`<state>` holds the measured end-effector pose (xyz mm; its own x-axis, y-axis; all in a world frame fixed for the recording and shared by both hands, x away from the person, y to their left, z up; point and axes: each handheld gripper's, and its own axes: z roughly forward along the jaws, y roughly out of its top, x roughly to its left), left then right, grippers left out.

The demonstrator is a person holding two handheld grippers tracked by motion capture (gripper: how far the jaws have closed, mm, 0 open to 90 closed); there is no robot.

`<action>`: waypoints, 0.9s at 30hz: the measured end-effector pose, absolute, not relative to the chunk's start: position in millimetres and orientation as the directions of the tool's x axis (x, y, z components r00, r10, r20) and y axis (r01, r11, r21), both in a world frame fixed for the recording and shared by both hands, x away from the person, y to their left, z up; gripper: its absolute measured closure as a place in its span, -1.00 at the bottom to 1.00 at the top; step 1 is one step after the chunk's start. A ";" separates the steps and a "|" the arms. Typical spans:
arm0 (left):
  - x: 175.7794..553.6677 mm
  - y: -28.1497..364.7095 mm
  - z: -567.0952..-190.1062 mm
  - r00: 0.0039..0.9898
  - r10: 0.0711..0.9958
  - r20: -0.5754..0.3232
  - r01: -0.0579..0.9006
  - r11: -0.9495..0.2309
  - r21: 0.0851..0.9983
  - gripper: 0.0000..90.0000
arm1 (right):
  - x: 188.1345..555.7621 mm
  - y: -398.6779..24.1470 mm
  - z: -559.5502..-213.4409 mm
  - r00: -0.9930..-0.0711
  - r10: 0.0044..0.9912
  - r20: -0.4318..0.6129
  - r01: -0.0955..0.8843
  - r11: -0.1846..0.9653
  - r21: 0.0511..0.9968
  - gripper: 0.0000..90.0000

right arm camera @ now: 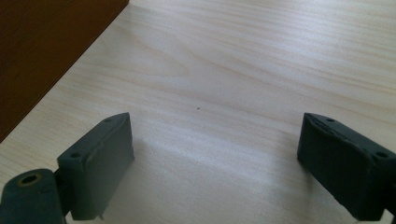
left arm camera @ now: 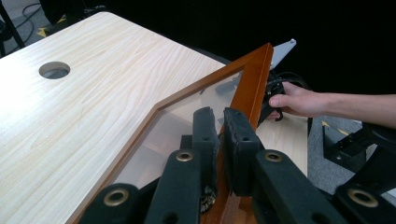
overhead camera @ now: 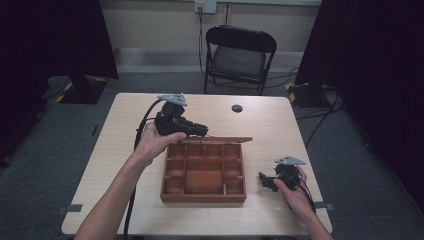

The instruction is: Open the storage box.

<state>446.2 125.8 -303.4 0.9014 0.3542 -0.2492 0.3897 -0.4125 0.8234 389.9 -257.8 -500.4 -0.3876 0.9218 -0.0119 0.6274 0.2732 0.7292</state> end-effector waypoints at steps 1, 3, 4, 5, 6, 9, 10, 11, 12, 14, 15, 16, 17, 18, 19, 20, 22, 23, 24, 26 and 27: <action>446.1 125.7 -303.2 0.902 0.355 -0.247 0.389 -0.415 0.823 0.86 | 389.9 -257.9 -500.4 -0.388 0.922 -0.012 0.627 0.274 0.729 -0.78; 446.0 125.6 -303.4 0.904 0.352 -0.244 0.384 -0.415 0.825 0.86 | 390.0 -257.9 -500.4 -0.388 0.922 -0.012 0.627 0.273 0.729 -0.78; 446.0 125.6 -303.4 0.904 0.352 -0.244 0.384 -0.415 0.825 0.86 | 389.9 -257.9 -500.4 -0.388 0.922 -0.012 0.627 0.274 0.729 -0.78; 446.1 125.4 -303.4 0.903 0.353 -0.245 0.386 -0.415 0.824 0.86 | 389.9 -257.9 -500.4 -0.388 0.922 -0.012 0.627 0.274 0.729 -0.78; 446.1 125.3 -303.2 0.903 0.354 -0.245 0.386 -0.415 0.824 0.86 | 390.0 -257.9 -500.4 -0.388 0.922 -0.012 0.627 0.274 0.729 -0.78; 445.9 125.3 -303.4 0.903 0.353 -0.245 0.385 -0.415 0.824 0.86 | 389.9 -257.9 -500.4 -0.388 0.922 -0.012 0.627 0.274 0.729 -0.78; 445.8 125.4 -303.3 0.902 0.355 -0.245 0.387 -0.413 0.824 0.86 | 389.9 -257.9 -500.4 -0.388 0.922 -0.012 0.628 0.273 0.729 -0.78; 446.2 125.7 -303.1 0.902 0.355 -0.246 0.387 -0.414 0.824 0.86 | 389.9 -257.9 -500.4 -0.388 0.922 -0.012 0.627 0.273 0.729 -0.78; 446.5 126.3 -303.2 0.900 0.357 -0.250 0.391 -0.410 0.824 0.86 | 390.0 -257.8 -500.4 -0.388 0.922 -0.012 0.627 0.273 0.729 -0.78; 446.8 126.2 -303.2 0.901 0.356 -0.249 0.390 -0.410 0.825 0.86 | 389.9 -257.9 -500.4 -0.388 0.922 -0.012 0.627 0.274 0.729 -0.78; 446.5 126.0 -303.2 0.901 0.356 -0.248 0.389 -0.410 0.825 0.86 | 389.9 -257.9 -500.4 -0.388 0.922 -0.012 0.627 0.274 0.729 -0.78; 446.4 125.9 -303.1 0.901 0.356 -0.248 0.389 -0.410 0.825 0.86 | 389.9 -257.9 -500.4 -0.388 0.922 -0.012 0.627 0.274 0.729 -0.78; 446.4 125.9 -303.2 0.901 0.357 -0.248 0.389 -0.410 0.825 0.86 | 389.9 -257.9 -500.4 -0.388 0.922 -0.012 0.627 0.274 0.729 -0.78; 446.5 126.0 -303.2 0.901 0.356 -0.248 0.389 -0.410 0.825 0.86 | 389.9 -257.8 -500.4 -0.388 0.922 -0.012 0.627 0.273 0.729 -0.78; 446.4 126.0 -303.2 0.901 0.356 -0.248 0.389 -0.410 0.825 0.86 | 389.9 -257.9 -500.4 -0.388 0.922 -0.012 0.627 0.274 0.729 -0.78; 446.4 126.0 -303.2 0.901 0.356 -0.248 0.389 -0.410 0.825 0.86 | 389.9 -257.8 -500.4 -0.387 0.922 -0.012 0.627 0.273 0.729 -0.78; 446.2 125.8 -303.3 0.900 0.357 -0.248 0.390 -0.408 0.826 0.86 | 389.9 -257.9 -500.4 -0.388 0.922 -0.012 0.627 0.274 0.729 -0.78; 446.2 125.9 -303.1 0.901 0.357 -0.246 0.388 -0.410 0.825 0.86 | 389.9 -257.9 -500.4 -0.388 0.922 -0.012 0.627 0.273 0.729 -0.78; 446.2 125.7 -303.1 0.902 0.356 -0.246 0.387 -0.411 0.826 0.86 | 389.9 -257.9 -500.4 -0.388 0.922 -0.012 0.627 0.273 0.729 -0.78; 446.3 125.7 -303.1 0.902 0.356 -0.245 0.387 -0.411 0.826 0.86 | 389.9 -257.9 -500.4 -0.388 0.922 -0.012 0.628 0.273 0.729 -0.78; 446.3 125.7 -303.1 0.902 0.356 -0.244 0.386 -0.412 0.825 0.86 | 390.0 -257.8 -500.4 -0.388 0.922 -0.012 0.627 0.273 0.729 -0.78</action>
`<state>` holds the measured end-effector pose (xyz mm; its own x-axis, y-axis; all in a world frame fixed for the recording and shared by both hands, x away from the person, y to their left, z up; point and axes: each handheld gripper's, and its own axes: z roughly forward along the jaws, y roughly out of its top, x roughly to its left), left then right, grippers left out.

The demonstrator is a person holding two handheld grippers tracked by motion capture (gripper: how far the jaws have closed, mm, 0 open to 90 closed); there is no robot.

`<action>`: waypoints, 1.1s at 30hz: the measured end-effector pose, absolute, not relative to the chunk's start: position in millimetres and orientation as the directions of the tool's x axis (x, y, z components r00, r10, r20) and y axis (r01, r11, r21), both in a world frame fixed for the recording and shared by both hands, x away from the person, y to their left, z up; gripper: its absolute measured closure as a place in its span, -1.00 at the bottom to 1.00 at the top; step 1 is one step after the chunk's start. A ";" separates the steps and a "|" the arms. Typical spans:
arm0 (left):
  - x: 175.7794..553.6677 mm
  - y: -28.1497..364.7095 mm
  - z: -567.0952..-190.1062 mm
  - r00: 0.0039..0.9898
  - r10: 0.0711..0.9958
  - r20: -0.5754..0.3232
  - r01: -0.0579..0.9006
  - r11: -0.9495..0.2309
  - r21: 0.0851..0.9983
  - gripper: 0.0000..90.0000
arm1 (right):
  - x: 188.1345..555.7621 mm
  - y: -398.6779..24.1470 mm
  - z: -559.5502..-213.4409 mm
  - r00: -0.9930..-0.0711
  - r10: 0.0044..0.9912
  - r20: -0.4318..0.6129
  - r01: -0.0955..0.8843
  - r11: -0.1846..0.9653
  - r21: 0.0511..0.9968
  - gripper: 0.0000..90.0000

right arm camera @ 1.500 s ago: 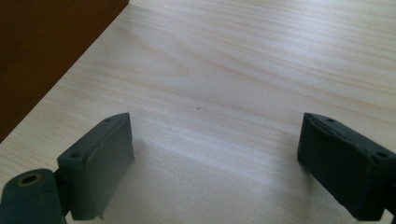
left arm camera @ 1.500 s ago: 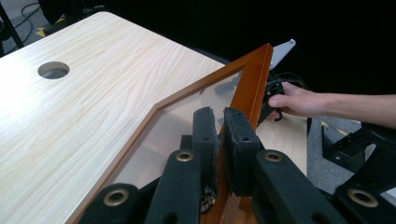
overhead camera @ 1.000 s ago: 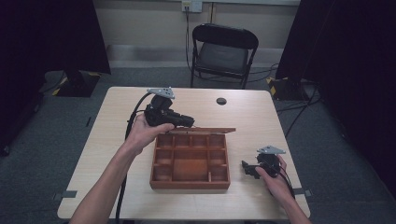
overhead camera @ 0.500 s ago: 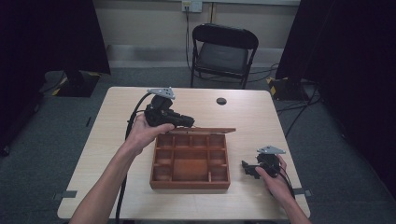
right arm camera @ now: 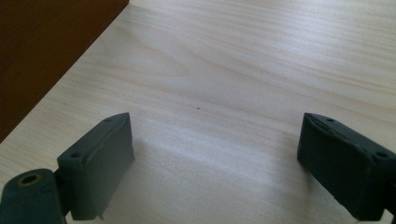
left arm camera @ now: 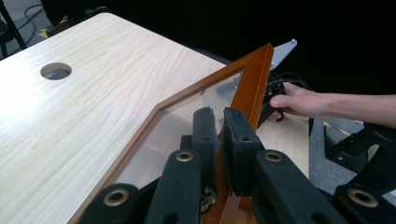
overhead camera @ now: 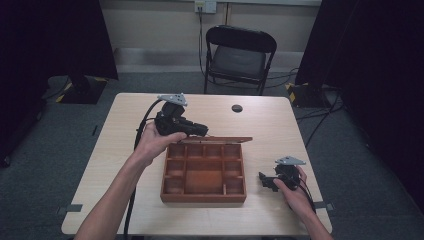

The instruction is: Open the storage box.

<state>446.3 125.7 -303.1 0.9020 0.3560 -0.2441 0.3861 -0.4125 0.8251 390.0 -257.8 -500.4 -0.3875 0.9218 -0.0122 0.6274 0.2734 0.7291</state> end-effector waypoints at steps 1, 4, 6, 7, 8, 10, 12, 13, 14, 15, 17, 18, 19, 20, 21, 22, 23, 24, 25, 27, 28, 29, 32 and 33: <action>446.4 125.7 -303.1 0.902 0.356 -0.245 0.387 -0.412 0.825 0.86 | 389.9 -257.9 -500.4 -0.388 0.922 -0.012 0.627 0.273 0.729 -0.78; 446.4 125.8 -303.0 0.900 0.358 -0.247 0.390 -0.410 0.825 0.86 | 389.9 -257.9 -500.4 -0.388 0.922 -0.012 0.627 0.274 0.729 -0.78; 446.1 125.6 -303.0 0.901 0.358 -0.246 0.388 -0.411 0.825 0.86 | 389.9 -257.9 -500.4 -0.388 0.922 -0.012 0.627 0.274 0.729 -0.78; 446.0 125.4 -303.0 0.901 0.358 -0.245 0.388 -0.411 0.825 0.86 | 389.9 -257.9 -500.4 -0.388 0.922 -0.012 0.627 0.274 0.729 -0.78; 445.9 125.3 -303.1 0.900 0.358 -0.246 0.389 -0.410 0.825 0.86 | 389.9 -257.9 -500.4 -0.388 0.922 -0.012 0.627 0.273 0.729 -0.78; 445.7 125.3 -303.0 0.900 0.360 -0.244 0.388 -0.411 0.825 0.86 | 389.9 -257.9 -500.4 -0.388 0.922 -0.012 0.627 0.274 0.729 -0.78; 445.6 125.1 -303.1 0.901 0.358 -0.245 0.387 -0.411 0.825 0.86 | 389.9 -257.8 -500.4 -0.387 0.922 -0.012 0.627 0.273 0.729 -0.78; 445.6 125.1 -303.1 0.901 0.359 -0.245 0.388 -0.410 0.825 0.86 | 389.9 -257.9 -500.4 -0.387 0.922 -0.012 0.627 0.273 0.729 -0.78; 445.9 125.2 -303.1 0.901 0.358 -0.245 0.387 -0.411 0.826 0.86 | 389.9 -257.9 -500.4 -0.388 0.922 -0.012 0.628 0.273 0.729 -0.78; 446.0 125.5 -302.9 0.900 0.359 -0.246 0.389 -0.412 0.824 0.86 | 389.9 -257.9 -500.4 -0.388 0.922 -0.012 0.627 0.274 0.729 -0.78; 446.0 125.5 -303.0 0.900 0.359 -0.246 0.389 -0.411 0.824 0.86 | 389.9 -257.9 -500.4 -0.388 0.922 -0.012 0.627 0.273 0.729 -0.78; 445.9 125.2 -303.1 0.900 0.359 -0.246 0.389 -0.410 0.825 0.86 | 389.9 -257.9 -500.4 -0.388 0.922 -0.012 0.627 0.274 0.729 -0.78; 445.6 125.0 -303.0 0.901 0.359 -0.244 0.387 -0.411 0.825 0.86 | 389.9 -257.9 -500.4 -0.388 0.922 -0.012 0.627 0.273 0.729 -0.78; 445.8 125.0 -303.0 0.902 0.357 -0.244 0.386 -0.411 0.826 0.86 | 389.9 -257.9 -500.4 -0.388 0.922 -0.012 0.627 0.274 0.729 -0.78; 445.9 124.9 -303.1 0.902 0.357 -0.245 0.387 -0.411 0.825 0.86 | 389.9 -257.9 -500.4 -0.388 0.922 -0.012 0.627 0.274 0.729 -0.78; 445.9 124.9 -303.2 0.902 0.356 -0.245 0.387 -0.411 0.825 0.86 | 389.9 -257.9 -500.4 -0.388 0.922 -0.012 0.627 0.274 0.729 -0.78; 445.8 124.8 -303.2 0.902 0.356 -0.243 0.385 -0.412 0.826 0.86 | 389.9 -257.9 -500.4 -0.388 0.922 -0.012 0.627 0.274 0.729 -0.78; 445.5 124.7 -302.9 0.902 0.358 -0.240 0.384 -0.415 0.825 0.86 | 389.9 -257.9 -500.4 -0.388 0.922 -0.012 0.627 0.274 0.729 -0.78; 445.3 124.6 -302.8 0.903 0.358 -0.239 0.383 -0.416 0.824 0.86 | 389.9 -257.9 -500.4 -0.388 0.922 -0.012 0.627 0.274 0.729 -0.78; 445.0 124.0 -302.9 0.903 0.356 -0.238 0.382 -0.416 0.825 0.86 | 389.9 -257.9 -500.4 -0.388 0.922 -0.012 0.627 0.273 0.729 -0.78; 445.0 124.0 -302.8 0.903 0.358 -0.238 0.383 -0.415 0.825 0.86 | 389.9 -257.9 -500.4 -0.388 0.922 -0.012 0.627 0.274 0.729 -0.78; 445.1 124.2 -302.9 0.902 0.359 -0.239 0.383 -0.414 0.826 0.86 | 389.9 -257.9 -500.4 -0.388 0.922 -0.012 0.627 0.274 0.729 -0.78; 445.2 124.3 -302.8 0.902 0.359 -0.239 0.383 -0.415 0.825 0.86 | 390.0 -257.9 -500.4 -0.387 0.922 -0.012 0.627 0.273 0.729 -0.78; 445.2 124.3 -302.8 0.903 0.359 -0.238 0.383 -0.415 0.826 0.86 | 389.9 -257.9 -500.4 -0.388 0.922 -0.012 0.627 0.274 0.729 -0.78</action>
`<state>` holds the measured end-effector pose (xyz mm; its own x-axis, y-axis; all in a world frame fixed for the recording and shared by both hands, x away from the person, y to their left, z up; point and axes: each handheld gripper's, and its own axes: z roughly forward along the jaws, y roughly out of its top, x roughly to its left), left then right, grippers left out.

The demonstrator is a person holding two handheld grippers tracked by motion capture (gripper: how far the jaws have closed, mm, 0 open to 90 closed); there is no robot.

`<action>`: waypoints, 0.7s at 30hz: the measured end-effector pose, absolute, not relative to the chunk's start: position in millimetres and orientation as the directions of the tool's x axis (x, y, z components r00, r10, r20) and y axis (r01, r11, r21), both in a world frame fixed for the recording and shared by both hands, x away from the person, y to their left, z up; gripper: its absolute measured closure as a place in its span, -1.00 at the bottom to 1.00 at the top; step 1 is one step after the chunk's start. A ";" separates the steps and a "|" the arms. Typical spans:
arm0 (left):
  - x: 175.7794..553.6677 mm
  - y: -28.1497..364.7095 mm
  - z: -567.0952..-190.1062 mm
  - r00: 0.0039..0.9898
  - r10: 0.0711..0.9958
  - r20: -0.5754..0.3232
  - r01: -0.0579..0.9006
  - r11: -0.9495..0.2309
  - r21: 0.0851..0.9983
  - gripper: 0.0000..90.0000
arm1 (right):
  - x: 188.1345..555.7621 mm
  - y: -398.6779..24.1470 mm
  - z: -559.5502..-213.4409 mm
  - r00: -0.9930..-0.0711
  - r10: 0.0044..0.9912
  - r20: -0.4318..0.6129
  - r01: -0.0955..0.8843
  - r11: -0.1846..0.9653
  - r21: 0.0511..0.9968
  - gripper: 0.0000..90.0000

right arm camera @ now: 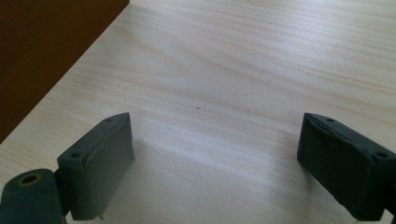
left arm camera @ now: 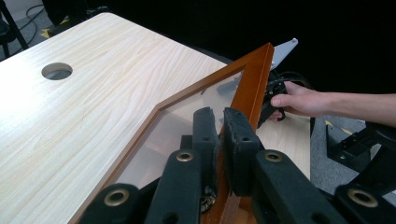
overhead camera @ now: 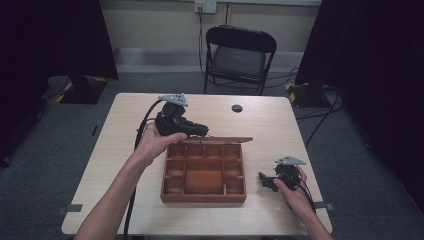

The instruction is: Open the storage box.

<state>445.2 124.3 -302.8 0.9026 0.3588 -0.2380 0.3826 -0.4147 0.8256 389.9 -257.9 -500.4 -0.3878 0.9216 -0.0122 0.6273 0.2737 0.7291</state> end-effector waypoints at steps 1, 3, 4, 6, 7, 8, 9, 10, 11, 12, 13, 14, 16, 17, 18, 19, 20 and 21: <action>445.4 124.4 -302.7 0.902 0.359 -0.239 0.384 -0.415 0.825 0.86 | 389.9 -257.9 -500.4 -0.388 0.922 -0.012 0.627 0.274 0.729 -0.78; 445.4 124.3 -302.7 0.902 0.359 -0.239 0.384 -0.415 0.825 0.86 | 390.0 -257.9 -500.4 -0.387 0.922 -0.012 0.627 0.273 0.729 -0.78; 445.3 124.0 -302.8 0.902 0.359 -0.239 0.384 -0.414 0.825 0.86 | 389.9 -257.9 -500.4 -0.388 0.922 -0.012 0.627 0.274 0.729 -0.78; 445.3 123.9 -302.9 0.901 0.362 -0.241 0.386 -0.411 0.826 0.86 | 389.9 -257.9 -500.4 -0.388 0.922 -0.012 0.627 0.274 0.729 -0.78; 445.3 123.7 -303.0 0.900 0.363 -0.241 0.386 -0.410 0.826 0.87 | 390.0 -257.9 -500.4 -0.388 0.922 -0.012 0.627 0.274 0.729 -0.78; 445.3 123.6 -302.8 0.900 0.364 -0.240 0.386 -0.411 0.826 0.86 | 390.0 -257.9 -500.4 -0.387 0.922 -0.012 0.627 0.273 0.729 -0.78; 445.4 123.4 -302.8 0.901 0.363 -0.238 0.385 -0.413 0.825 0.87 | 389.9 -257.9 -500.4 -0.388 0.922 -0.012 0.627 0.274 0.729 -0.78; 445.4 123.2 -302.8 0.901 0.363 -0.238 0.385 -0.413 0.826 0.87 | 389.9 -257.9 -500.4 -0.388 0.922 -0.012 0.627 0.273 0.729 -0.78; 445.4 123.2 -302.8 0.901 0.363 -0.238 0.385 -0.413 0.825 0.87 | 390.0 -257.9 -500.4 -0.388 0.922 -0.012 0.627 0.273 0.729 -0.78; 445.4 123.3 -302.8 0.900 0.364 -0.238 0.385 -0.413 0.825 0.87 | 389.9 -257.9 -500.4 -0.388 0.922 -0.012 0.627 0.274 0.729 -0.78; 445.3 123.3 -302.9 0.900 0.364 -0.238 0.385 -0.413 0.825 0.87 | 389.9 -257.9 -500.4 -0.388 0.922 -0.012 0.627 0.274 0.729 -0.78; 445.3 123.4 -302.9 0.901 0.363 -0.237 0.384 -0.414 0.825 0.87 | 389.9 -257.9 -500.4 -0.388 0.922 -0.012 0.627 0.274 0.729 -0.78; 445.3 123.4 -302.8 0.901 0.364 -0.237 0.384 -0.414 0.825 0.87 | 389.9 -257.9 -500.4 -0.388 0.922 -0.012 0.627 0.273 0.729 -0.78; 445.3 123.4 -302.8 0.901 0.363 -0.236 0.384 -0.415 0.825 0.87 | 390.0 -257.9 -500.4 -0.388 0.922 -0.012 0.627 0.273 0.729 -0.78; 445.2 123.3 -302.8 0.901 0.363 -0.236 0.383 -0.415 0.825 0.87 | 389.9 -257.8 -500.4 -0.387 0.922 -0.012 0.627 0.273 0.729 -0.78; 445.3 123.2 -302.8 0.903 0.360 -0.235 0.381 -0.416 0.826 0.87 | 389.9 -257.9 -500.4 -0.388 0.922 -0.012 0.627 0.274 0.729 -0.78; 445.3 123.2 -302.8 0.903 0.360 -0.235 0.381 -0.416 0.826 0.87 | 389.9 -257.9 -500.4 -0.388 0.922 -0.012 0.627 0.274 0.729 -0.78; 445.3 123.4 -302.7 0.903 0.361 -0.235 0.381 -0.417 0.825 0.87 | 389.9 -257.9 -500.4 -0.388 0.922 -0.012 0.627 0.274 0.729 -0.78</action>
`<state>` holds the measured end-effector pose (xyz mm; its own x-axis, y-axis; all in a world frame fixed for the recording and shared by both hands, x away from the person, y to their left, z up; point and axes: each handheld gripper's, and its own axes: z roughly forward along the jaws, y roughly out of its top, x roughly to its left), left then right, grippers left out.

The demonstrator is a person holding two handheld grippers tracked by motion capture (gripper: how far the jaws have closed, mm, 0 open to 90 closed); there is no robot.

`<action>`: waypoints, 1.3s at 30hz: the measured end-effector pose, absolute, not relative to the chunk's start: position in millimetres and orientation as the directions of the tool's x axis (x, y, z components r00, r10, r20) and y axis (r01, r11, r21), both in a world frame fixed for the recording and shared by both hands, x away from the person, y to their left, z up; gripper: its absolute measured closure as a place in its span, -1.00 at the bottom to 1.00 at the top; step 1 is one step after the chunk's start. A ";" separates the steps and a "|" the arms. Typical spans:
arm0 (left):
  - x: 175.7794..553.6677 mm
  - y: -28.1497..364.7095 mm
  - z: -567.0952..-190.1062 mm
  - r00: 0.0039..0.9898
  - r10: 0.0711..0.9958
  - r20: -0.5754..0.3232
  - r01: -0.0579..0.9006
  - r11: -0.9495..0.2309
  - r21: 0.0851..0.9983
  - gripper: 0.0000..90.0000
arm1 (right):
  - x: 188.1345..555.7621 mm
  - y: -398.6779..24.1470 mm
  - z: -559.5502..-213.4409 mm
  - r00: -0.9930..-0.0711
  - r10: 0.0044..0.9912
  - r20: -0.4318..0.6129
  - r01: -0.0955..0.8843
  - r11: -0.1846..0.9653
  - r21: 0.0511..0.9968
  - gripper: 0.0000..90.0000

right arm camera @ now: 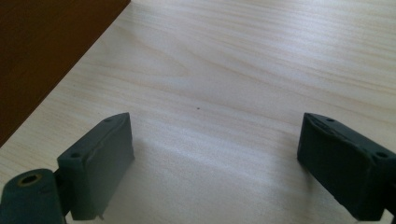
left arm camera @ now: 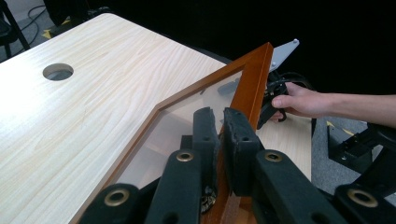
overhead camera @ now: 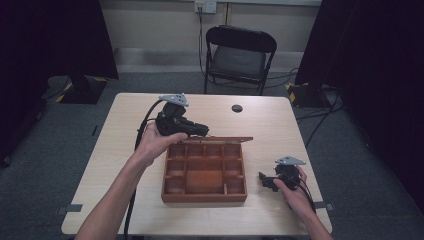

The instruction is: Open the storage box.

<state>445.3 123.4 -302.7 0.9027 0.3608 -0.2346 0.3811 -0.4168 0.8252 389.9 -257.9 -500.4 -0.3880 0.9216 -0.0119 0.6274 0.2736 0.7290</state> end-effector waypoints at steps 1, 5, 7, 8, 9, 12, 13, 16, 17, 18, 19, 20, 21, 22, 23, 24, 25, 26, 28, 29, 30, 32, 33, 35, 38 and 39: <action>445.2 123.5 -302.7 0.901 0.364 -0.236 0.384 -0.415 0.825 0.87 | 389.9 -257.9 -500.4 -0.388 0.922 -0.012 0.627 0.274 0.729 -0.78; 445.3 123.5 -302.7 0.901 0.364 -0.236 0.384 -0.414 0.825 0.87 | 389.9 -257.9 -500.4 -0.388 0.922 -0.012 0.627 0.274 0.729 -0.78; 445.5 123.3 -302.9 0.903 0.360 -0.235 0.381 -0.415 0.826 0.87 | 389.9 -257.9 -500.4 -0.388 0.922 -0.012 0.627 0.273 0.729 -0.78; 445.5 123.3 -302.9 0.903 0.360 -0.235 0.381 -0.415 0.826 0.87 | 389.9 -257.9 -500.4 -0.388 0.922 -0.012 0.627 0.273 0.729 -0.78; 445.5 123.3 -302.9 0.903 0.360 -0.235 0.381 -0.415 0.826 0.87 | 389.9 -257.9 -500.4 -0.388 0.922 -0.012 0.627 0.274 0.729 -0.78; 445.4 123.5 -303.0 0.903 0.360 -0.235 0.380 -0.413 0.827 0.87 | 389.9 -257.9 -500.4 -0.388 0.922 -0.012 0.627 0.274 0.729 -0.78; 445.5 123.5 -303.0 0.904 0.359 -0.235 0.379 -0.415 0.827 0.87 | 389.9 -257.9 -500.4 -0.388 0.922 -0.012 0.627 0.274 0.729 -0.78; 445.3 123.4 -302.8 0.902 0.361 -0.235 0.382 -0.416 0.826 0.87 | 390.0 -257.9 -500.4 -0.388 0.922 -0.012 0.627 0.274 0.729 -0.78; 445.3 123.4 -302.8 0.902 0.361 -0.235 0.382 -0.416 0.826 0.87 | 390.0 -257.9 -500.4 -0.388 0.922 -0.012 0.627 0.273 0.729 -0.78; 445.3 123.4 -302.7 0.902 0.362 -0.235 0.381 -0.416 0.826 0.87 | 389.9 -257.9 -500.4 -0.388 0.922 -0.012 0.627 0.273 0.729 -0.78; 445.3 123.4 -302.7 0.903 0.360 -0.233 0.380 -0.417 0.826 0.87 | 389.9 -257.9 -500.4 -0.388 0.922 -0.012 0.627 0.273 0.729 -0.78; 445.3 123.4 -302.7 0.903 0.360 -0.233 0.380 -0.417 0.826 0.87 | 389.9 -257.9 -500.4 -0.388 0.922 -0.012 0.627 0.273 0.729 -0.78; 445.3 123.4 -302.7 0.903 0.361 -0.234 0.381 -0.416 0.826 0.87 | 389.9 -257.9 -500.4 -0.388 0.922 -0.012 0.627 0.273 0.729 -0.78; 445.3 123.4 -302.7 0.903 0.361 -0.234 0.381 -0.416 0.826 0.87 | 389.9 -257.9 -500.4 -0.388 0.922 -0.012 0.627 0.273 0.729 -0.78; 445.3 123.5 -302.7 0.901 0.363 -0.236 0.383 -0.414 0.826 0.87 | 389.9 -257.9 -500.4 -0.388 0.922 -0.012 0.627 0.274 0.729 -0.78; 445.3 123.5 -302.7 0.901 0.363 -0.236 0.383 -0.414 0.826 0.87 | 389.9 -257.9 -500.4 -0.388 0.922 -0.012 0.627 0.274 0.729 -0.78; 445.4 123.6 -302.7 0.903 0.361 -0.234 0.381 -0.416 0.826 0.87 | 390.0 -257.9 -500.4 -0.387 0.922 -0.012 0.627 0.273 0.729 -0.78; 445.5 123.7 -302.9 0.901 0.362 -0.238 0.384 -0.413 0.826 0.87 | 390.0 -257.9 -500.4 -0.388 0.922 -0.012 0.627 0.274 0.729 -0.78; 445.9 123.8 -303.0 0.901 0.360 -0.241 0.386 -0.411 0.826 0.87 | 390.0 -257.9 -500.4 -0.387 0.922 -0.012 0.627 0.273 0.729 -0.78; 446.1 124.0 -302.9 0.902 0.360 -0.240 0.384 -0.411 0.827 0.87 | 389.9 -257.9 -500.3 -0.388 0.922 -0.012 0.627 0.274 0.729 -0.78; 446.0 123.9 -302.9 0.901 0.361 -0.241 0.386 -0.410 0.826 0.87 | 389.9 -257.9 -500.3 -0.388 0.922 -0.012 0.627 0.274 0.729 -0.78; 446.0 123.7 -302.9 0.901 0.361 -0.242 0.386 -0.410 0.826 0.87 | 389.9 -257.9 -500.4 -0.388 0.922 -0.012 0.627 0.274 0.729 -0.78; 445.9 123.7 -302.9 0.901 0.361 -0.241 0.385 -0.411 0.826 0.87 | 389.9 -257.9 -500.4 -0.388 0.922 -0.012 0.627 0.274 0.729 -0.78; 445.7 123.6 -302.9 0.901 0.362 -0.239 0.385 -0.412 0.826 0.87 | 389.9 -257.8 -500.4 -0.388 0.922 -0.012 0.628 0.273 0.729 -0.78; 445.9 123.8 -302.9 0.901 0.361 -0.240 0.385 -0.411 0.826 0.87 | 389.9 -257.9 -500.4 -0.388 0.922 -0.012 0.627 0.274 0.729 -0.78; 445.7 123.7 -302.8 0.900 0.364 -0.239 0.386 -0.411 0.826 0.87 | 389.9 -257.9 -500.4 -0.387 0.922 -0.012 0.627 0.273 0.729 -0.78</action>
